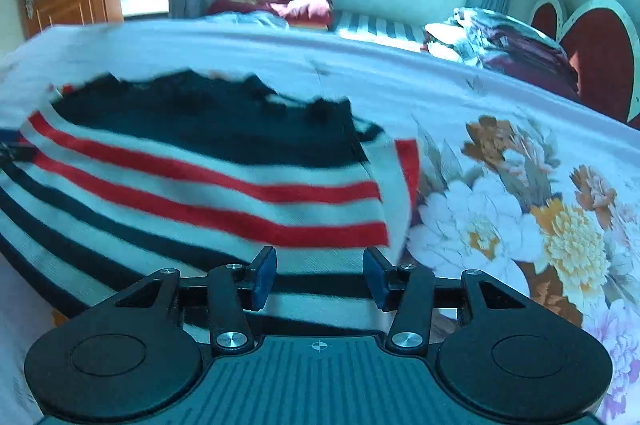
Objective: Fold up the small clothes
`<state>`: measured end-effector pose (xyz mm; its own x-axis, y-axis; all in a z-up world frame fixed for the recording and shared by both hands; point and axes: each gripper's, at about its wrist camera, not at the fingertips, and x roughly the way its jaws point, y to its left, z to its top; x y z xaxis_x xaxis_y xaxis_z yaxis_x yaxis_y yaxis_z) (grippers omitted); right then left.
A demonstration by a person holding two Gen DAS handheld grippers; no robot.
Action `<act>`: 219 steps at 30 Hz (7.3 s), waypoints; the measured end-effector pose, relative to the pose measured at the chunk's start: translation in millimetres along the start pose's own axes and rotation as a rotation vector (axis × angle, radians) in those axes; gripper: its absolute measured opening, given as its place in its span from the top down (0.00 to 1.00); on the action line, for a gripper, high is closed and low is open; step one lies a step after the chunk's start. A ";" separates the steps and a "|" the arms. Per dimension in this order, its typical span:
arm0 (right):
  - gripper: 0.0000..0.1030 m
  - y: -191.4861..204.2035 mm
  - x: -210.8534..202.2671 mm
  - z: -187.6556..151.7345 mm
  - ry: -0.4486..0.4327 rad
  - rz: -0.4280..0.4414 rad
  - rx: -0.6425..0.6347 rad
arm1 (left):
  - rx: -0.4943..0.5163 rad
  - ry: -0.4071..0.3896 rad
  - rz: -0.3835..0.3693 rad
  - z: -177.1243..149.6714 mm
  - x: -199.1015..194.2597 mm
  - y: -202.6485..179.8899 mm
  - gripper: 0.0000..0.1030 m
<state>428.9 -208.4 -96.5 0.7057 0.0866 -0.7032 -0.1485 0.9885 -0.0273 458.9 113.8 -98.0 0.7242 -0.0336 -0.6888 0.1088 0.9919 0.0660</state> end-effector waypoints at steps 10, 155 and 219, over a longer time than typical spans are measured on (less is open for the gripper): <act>0.53 65.3 14.2 -15.7 0.127 0.072 -0.080 | 0.112 0.033 -0.096 -24.5 -5.3 -76.7 0.42; 0.99 97.4 69.0 36.1 0.033 0.216 -0.065 | -0.761 -0.216 -0.206 -14.5 -48.3 26.2 0.86; 0.87 -111.1 45.9 48.6 0.083 0.163 0.188 | 0.101 0.164 -0.313 80.2 61.4 -161.0 0.78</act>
<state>511.5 -308.2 -91.2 0.6225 0.2435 -0.7438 -0.1182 0.9687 0.2182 540.5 -57.8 -93.0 0.5273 -0.3051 -0.7930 0.3803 0.9194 -0.1009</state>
